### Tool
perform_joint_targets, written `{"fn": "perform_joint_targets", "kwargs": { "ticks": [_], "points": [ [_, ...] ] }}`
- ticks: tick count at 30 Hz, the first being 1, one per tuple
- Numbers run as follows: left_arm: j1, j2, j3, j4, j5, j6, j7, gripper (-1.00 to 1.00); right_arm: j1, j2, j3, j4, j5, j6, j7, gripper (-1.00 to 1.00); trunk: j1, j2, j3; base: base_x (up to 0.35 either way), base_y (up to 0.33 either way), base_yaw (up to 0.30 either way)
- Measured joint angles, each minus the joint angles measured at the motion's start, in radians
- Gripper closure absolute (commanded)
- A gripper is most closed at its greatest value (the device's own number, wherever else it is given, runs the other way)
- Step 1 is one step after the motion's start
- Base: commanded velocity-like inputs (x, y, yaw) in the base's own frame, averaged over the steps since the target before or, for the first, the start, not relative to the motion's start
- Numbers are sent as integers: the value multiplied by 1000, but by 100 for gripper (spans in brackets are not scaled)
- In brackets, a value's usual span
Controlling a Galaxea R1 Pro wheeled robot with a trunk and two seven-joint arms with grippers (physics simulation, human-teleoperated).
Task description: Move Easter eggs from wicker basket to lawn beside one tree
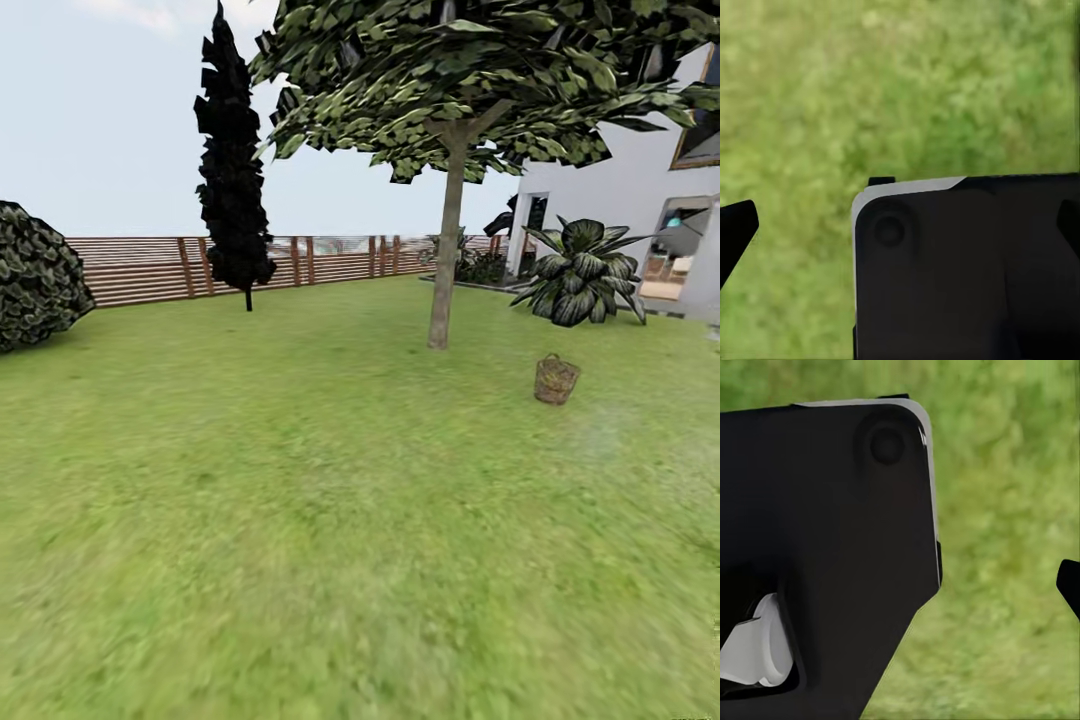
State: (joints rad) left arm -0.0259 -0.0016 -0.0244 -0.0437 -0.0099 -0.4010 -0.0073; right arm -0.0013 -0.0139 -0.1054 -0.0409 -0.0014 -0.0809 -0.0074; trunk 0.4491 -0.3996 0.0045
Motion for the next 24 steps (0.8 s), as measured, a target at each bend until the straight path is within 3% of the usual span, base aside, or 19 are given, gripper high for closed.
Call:
{"fn": "perform_joint_targets", "kwargs": {
  "ticks": [24],
  "points": [
    [0, 0, 0, 0, 0, 0, 0, -100, 0, -3, 3, 2, 4, 0, 0, -100, 0, 0, 0, 336, 0, -273]
  ]
}}
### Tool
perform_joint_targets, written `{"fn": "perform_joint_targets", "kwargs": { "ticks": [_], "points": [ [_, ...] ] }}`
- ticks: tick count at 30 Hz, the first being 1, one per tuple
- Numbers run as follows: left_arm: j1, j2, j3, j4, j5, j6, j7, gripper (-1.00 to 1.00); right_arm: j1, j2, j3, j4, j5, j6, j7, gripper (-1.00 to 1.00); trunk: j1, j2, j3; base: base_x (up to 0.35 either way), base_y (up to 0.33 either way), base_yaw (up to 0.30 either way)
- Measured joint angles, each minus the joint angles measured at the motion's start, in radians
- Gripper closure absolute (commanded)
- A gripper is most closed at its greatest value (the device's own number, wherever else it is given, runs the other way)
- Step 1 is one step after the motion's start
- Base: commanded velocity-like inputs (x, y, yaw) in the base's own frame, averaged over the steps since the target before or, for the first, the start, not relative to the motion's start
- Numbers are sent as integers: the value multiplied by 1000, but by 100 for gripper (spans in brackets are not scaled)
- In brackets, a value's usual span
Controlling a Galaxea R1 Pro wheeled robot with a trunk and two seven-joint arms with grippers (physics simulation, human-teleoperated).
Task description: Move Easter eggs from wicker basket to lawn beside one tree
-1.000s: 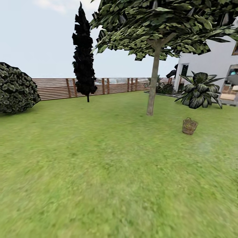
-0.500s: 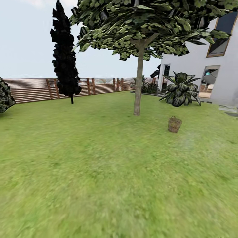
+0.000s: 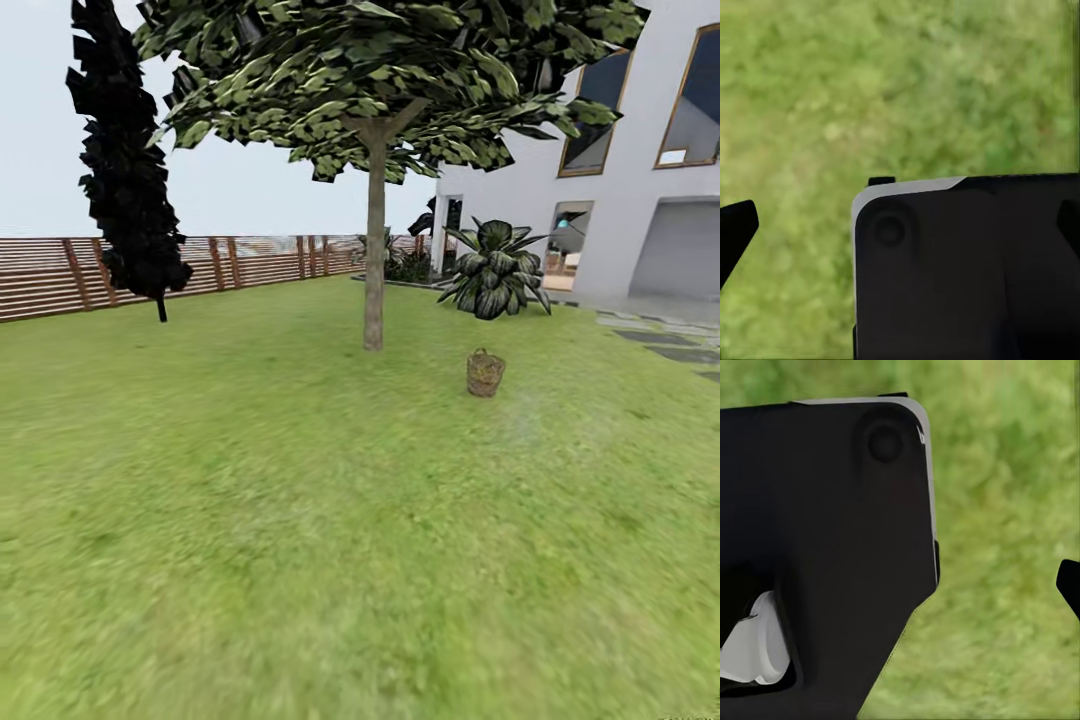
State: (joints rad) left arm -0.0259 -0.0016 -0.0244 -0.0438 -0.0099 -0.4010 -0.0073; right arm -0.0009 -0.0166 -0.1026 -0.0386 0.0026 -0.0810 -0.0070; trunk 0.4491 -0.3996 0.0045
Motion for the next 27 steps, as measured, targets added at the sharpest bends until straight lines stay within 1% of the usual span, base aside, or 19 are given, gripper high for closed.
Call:
{"fn": "perform_joint_targets", "kwargs": {
  "ticks": [14, 20, 27],
  "points": [
    [0, 0, 0, 0, 0, 0, 1, -100, 1, -22, 7, 6, 6, 0, 0, -100, 0, 0, 0, 336, 0, -255],
    [0, 0, 0, 0, 0, 0, 1, -100, 0, -18, 8, -1, 6, 0, 0, -100, 0, 0, 0, 336, 0, -203],
    [0, 0, 0, 0, 0, 0, 2, -100, 0, -21, -1, -4, 1, 0, 0, -100, 0, 0, 0, 336, 0, -211]
  ]
}}
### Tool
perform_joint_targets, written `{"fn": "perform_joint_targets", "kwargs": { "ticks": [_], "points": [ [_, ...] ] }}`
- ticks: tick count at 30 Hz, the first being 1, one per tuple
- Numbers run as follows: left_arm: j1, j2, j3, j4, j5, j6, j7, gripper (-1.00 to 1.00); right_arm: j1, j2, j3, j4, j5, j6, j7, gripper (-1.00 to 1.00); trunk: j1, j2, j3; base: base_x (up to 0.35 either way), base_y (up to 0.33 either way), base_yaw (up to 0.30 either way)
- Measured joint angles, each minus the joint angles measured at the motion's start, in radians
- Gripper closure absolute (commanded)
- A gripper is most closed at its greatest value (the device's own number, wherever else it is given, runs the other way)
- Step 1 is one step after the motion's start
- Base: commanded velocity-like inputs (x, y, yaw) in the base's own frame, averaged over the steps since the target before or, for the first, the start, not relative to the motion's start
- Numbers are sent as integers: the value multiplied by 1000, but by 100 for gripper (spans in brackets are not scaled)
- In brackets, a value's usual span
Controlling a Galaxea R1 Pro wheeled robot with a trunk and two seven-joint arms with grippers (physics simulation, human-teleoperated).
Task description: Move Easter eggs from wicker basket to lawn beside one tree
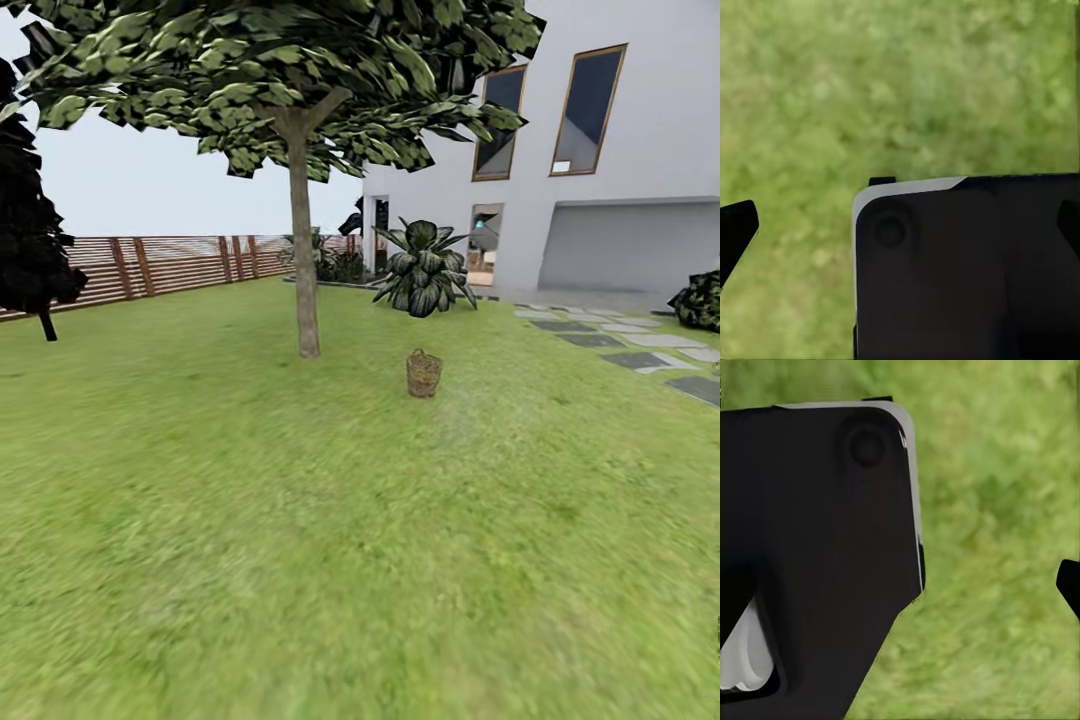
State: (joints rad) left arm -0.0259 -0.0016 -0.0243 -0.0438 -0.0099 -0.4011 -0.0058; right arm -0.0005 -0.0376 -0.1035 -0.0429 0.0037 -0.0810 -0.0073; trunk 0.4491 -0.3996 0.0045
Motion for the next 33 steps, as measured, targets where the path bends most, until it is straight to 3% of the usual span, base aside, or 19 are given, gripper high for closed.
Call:
{"fn": "perform_joint_targets", "kwargs": {
  "ticks": [12, 33],
  "points": [
    [0, 0, 0, 0, 0, 1, 0, -100, 0, 4, 6, 0, 1, 0, 0, -100, 0, 0, 0, 336, 0, -172],
    [0, 0, 0, 0, 0, 0, 0, -100, 0, 11, 9, 0, 5, 0, 0, -100, 0, 0, 0, 336, 0, -10]
  ]
}}
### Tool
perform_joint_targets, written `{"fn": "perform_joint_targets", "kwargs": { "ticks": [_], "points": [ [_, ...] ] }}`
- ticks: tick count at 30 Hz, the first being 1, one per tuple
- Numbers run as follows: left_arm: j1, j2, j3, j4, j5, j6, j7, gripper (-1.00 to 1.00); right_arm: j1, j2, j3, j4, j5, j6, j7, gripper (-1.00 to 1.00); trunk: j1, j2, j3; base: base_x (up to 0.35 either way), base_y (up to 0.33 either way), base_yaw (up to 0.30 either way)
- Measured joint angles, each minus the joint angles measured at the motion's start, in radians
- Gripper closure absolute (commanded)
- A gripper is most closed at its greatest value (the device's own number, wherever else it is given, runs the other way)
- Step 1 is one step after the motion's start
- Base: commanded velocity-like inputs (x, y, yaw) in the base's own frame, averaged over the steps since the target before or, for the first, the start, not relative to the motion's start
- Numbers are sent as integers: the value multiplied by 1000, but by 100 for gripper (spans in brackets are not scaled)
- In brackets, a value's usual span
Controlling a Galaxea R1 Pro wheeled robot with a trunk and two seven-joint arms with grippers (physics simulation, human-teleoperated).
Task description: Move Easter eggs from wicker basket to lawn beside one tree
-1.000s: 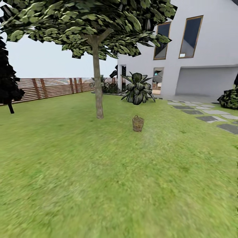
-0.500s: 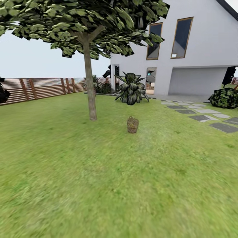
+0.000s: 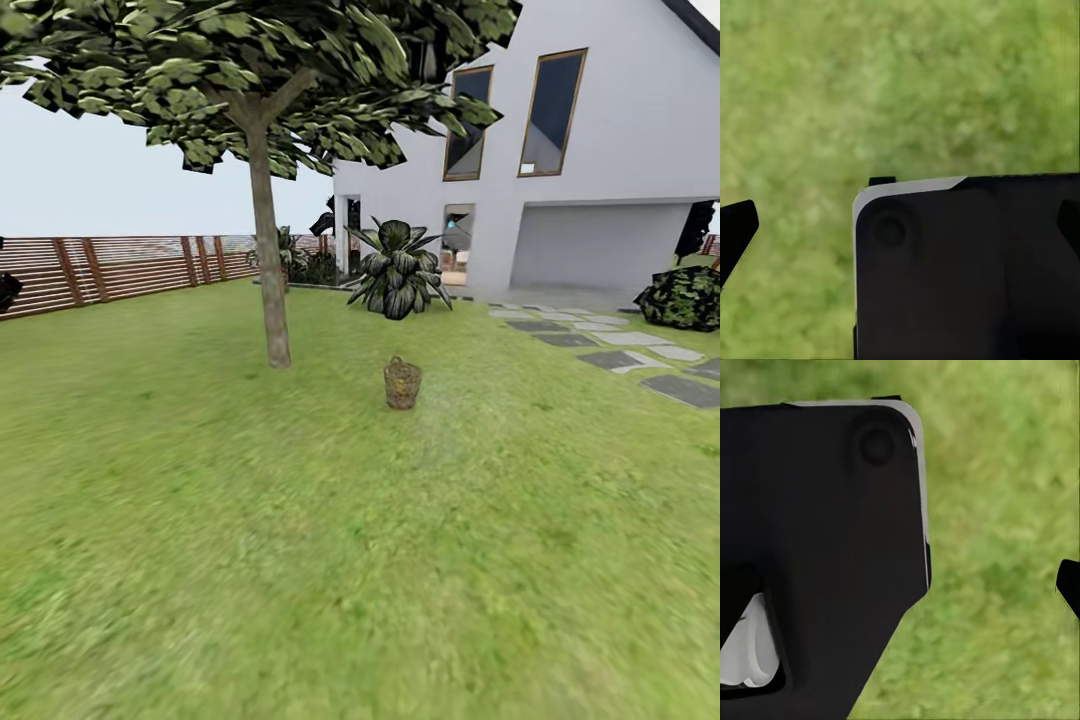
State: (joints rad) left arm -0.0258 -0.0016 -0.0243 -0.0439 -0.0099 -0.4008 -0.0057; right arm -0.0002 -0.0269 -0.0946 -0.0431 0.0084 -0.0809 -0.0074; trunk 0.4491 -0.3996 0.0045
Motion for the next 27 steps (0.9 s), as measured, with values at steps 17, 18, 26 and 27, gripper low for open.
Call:
{"fn": "perform_joint_targets", "kwargs": {
  "ticks": [17, 18, 26, 27],
  "points": [
    [0, 0, 0, 0, 0, -1, 0, -100, 0, -3, -13, 0, -9, -2, 0, -100, 0, 0, -4, 336, 0, -120],
    [0, 0, 0, 0, 0, -1, 0, -100, 0, -4, -13, 0, -9, -2, 0, -100, 0, 0, -5, 336, 0, -259],
    [0, 0, 0, 0, 0, 0, 0, -100, 0, -4, -14, 0, -10, -2, 0, -100, 0, 0, -9, 336, 0, -167],
    [0, 0, 0, 0, 0, 0, 0, -100, 0, -4, -14, 0, -10, -2, 0, -100, 0, 0, -9, 336, 0, -51]
  ]
}}
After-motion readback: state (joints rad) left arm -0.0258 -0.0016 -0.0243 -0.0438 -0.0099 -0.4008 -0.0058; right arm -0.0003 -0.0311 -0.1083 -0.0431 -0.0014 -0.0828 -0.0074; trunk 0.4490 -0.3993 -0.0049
